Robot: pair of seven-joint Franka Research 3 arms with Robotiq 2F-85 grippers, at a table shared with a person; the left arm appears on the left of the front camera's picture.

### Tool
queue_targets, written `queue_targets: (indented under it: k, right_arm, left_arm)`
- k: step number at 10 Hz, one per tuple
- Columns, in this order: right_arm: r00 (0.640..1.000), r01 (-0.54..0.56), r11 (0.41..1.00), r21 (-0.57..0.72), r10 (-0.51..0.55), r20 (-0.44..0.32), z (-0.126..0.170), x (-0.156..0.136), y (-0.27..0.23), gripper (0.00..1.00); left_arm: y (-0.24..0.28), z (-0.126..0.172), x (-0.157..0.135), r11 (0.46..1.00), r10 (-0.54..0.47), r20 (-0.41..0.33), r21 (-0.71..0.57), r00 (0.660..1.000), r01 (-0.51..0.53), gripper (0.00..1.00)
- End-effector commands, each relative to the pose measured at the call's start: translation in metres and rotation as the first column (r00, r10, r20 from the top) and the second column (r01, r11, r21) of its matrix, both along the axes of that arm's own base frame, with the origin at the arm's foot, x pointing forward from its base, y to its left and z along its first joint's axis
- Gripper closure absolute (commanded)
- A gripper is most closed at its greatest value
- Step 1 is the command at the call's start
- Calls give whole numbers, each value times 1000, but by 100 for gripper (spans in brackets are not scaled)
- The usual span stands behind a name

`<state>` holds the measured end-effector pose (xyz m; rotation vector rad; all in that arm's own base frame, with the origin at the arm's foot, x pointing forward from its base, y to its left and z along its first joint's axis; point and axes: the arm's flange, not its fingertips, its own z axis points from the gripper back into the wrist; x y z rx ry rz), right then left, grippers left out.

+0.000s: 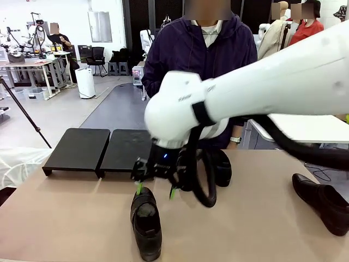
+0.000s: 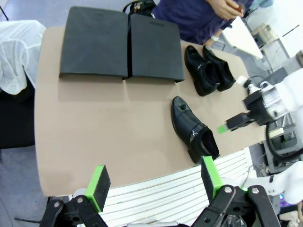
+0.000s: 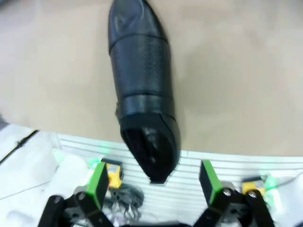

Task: Organize the shoes by placing them on the stand.
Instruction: Pick up one Shoe and place it in the middle of the table.

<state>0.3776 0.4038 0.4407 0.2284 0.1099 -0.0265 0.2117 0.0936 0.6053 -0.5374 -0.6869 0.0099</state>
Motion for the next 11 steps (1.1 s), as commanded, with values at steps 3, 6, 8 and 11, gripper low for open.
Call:
queue_targets:
  k: [3, 6, 8, 11]
  right_arm:
    - [986, -134, 989, -63, 139, 91, 122, -52, -169, 0]
    - [967, -110, 994, -3, 108, 230, 192, -76, -335, 0]
    - [938, -148, 987, 60, 121, 324, 211, -98, -426, 0]
    - [856, -134, 965, 227, -2, 517, 197, -138, -528, 0]
  left_arm:
    - [0, 1, 1, 1000, -5, 2, -15, 1000, 5, 0]
    - [0, 1, 1, 1000, -5, 2, -15, 1000, 5, 0]
    - [0, 1, 1, 1000, -5, 2, -15, 1000, 5, 0]
    - [0, 1, 1, 1000, -5, 2, -15, 1000, 5, 0]
